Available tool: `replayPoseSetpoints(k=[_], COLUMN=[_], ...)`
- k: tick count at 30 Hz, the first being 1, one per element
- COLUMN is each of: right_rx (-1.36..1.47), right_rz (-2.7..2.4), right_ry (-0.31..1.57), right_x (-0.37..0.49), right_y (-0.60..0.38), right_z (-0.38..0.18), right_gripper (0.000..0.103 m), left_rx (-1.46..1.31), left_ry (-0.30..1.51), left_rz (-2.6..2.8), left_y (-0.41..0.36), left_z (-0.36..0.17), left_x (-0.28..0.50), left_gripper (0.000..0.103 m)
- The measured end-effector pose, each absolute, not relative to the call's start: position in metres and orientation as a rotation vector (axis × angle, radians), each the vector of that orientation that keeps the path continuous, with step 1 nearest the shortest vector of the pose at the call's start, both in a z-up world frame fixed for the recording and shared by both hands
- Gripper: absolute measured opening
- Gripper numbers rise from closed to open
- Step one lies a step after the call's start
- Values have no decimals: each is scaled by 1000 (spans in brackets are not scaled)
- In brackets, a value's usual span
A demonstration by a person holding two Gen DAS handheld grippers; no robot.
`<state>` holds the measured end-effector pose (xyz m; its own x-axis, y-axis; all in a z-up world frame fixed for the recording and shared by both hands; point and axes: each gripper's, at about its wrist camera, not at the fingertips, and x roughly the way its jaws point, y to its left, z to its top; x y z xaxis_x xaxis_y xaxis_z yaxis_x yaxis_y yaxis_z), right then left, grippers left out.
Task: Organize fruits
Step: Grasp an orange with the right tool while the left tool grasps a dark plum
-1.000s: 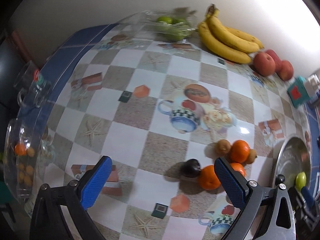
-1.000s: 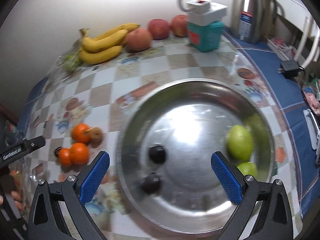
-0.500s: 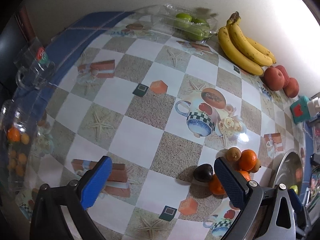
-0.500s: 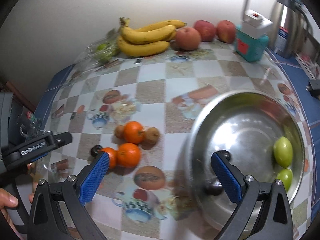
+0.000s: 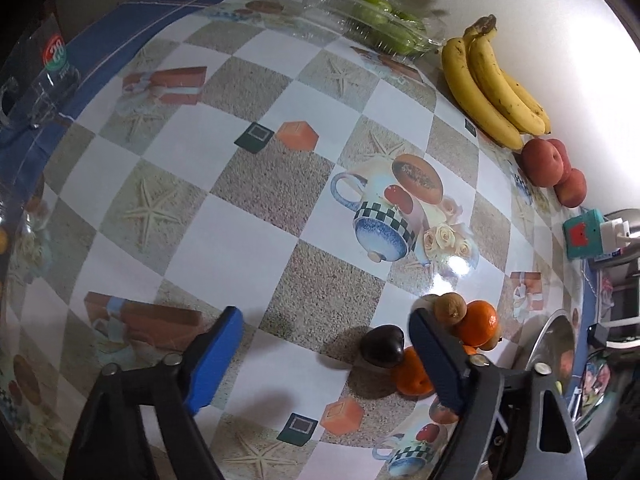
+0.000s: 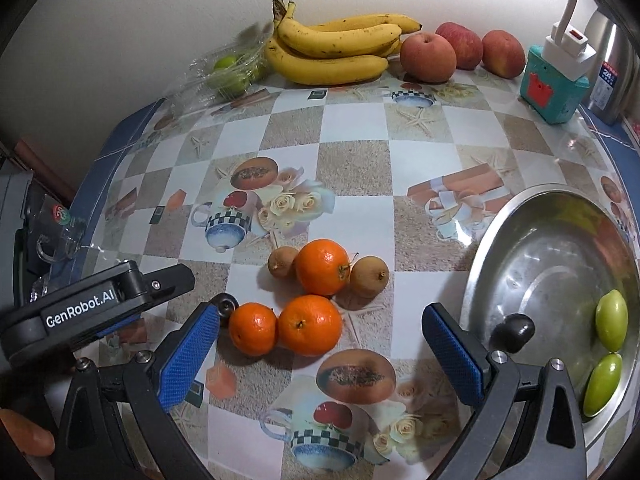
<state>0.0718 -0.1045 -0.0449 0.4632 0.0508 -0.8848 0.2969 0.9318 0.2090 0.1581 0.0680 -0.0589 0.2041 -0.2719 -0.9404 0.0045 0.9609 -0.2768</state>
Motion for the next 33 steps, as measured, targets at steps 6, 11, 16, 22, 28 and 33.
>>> replayPoseSetpoints(k=[6,11,16,22,28,33], right_rx=[362,389,410,429,470,481], right_rz=[-162,-155,-129,-115,-109,-103], right_ry=[1087,1084,1096,1105,1112,1112], right_x=[72,70,71,72,72,71], right_y=[-106,-109,-107,-107,-110,-111], right_z=[-50,-54,-60,-65,-70,-69], right_gripper=[98,88,69,67,62,61], left_rx=[-259,-261,-291,-304,-307,-297], left_ry=[1374,1395,1430,1433,1442,1447], left_rz=[-229,-249,-254,-259,-270,-286], left_y=[61,55,52,52,50,41], left_z=[-61,-66,-75,-74,-73,-73], left_x=[157,157,158,158,158,158], left_gripper=[81,75,67,58,51,49])
